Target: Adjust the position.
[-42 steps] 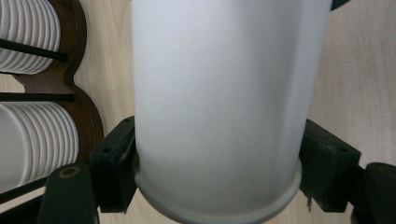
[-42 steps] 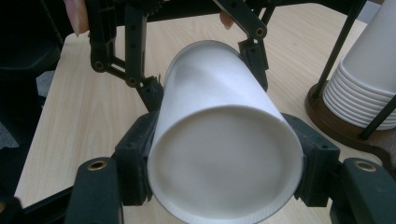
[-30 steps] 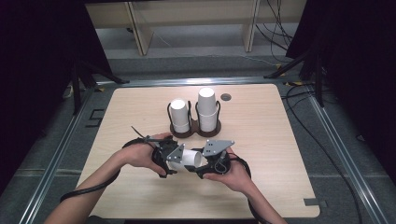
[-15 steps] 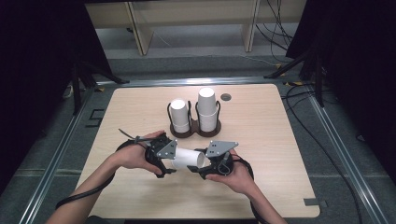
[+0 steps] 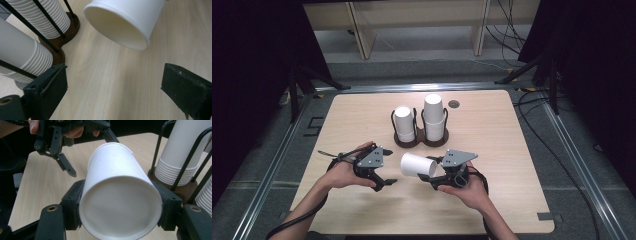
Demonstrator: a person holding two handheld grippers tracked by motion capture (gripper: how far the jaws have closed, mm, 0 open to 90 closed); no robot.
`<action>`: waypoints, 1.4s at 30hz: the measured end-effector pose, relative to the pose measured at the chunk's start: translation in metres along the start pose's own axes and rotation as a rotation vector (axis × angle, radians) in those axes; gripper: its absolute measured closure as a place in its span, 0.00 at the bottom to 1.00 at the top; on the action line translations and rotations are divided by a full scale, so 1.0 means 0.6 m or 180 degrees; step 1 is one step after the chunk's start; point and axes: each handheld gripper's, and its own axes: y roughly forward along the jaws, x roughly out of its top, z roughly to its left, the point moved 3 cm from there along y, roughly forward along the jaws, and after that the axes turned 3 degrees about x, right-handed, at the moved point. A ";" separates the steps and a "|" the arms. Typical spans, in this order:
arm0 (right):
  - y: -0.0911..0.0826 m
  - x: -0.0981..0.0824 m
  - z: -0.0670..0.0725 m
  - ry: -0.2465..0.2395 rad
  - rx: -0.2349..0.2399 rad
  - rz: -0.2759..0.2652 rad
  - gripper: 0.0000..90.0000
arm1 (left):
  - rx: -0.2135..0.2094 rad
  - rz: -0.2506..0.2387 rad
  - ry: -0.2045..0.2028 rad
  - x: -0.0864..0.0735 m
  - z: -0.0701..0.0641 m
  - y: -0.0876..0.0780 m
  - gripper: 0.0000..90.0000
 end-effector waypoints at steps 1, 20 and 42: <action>-0.001 -0.001 0.000 0.0014 -0.0004 0.0011 0.40 | -0.0016 -0.0085 -0.0055 -0.003 0.000 -0.001 0.07; 0.011 -0.014 0.011 0.0029 0.0219 -0.0045 0.40 | -0.0357 -0.0747 -0.0268 -0.013 -0.007 0.021 0.07; 0.016 -0.013 0.014 0.0014 0.0257 0.0002 0.40 | -0.0524 -0.0805 -0.0174 0.002 -0.010 0.041 0.09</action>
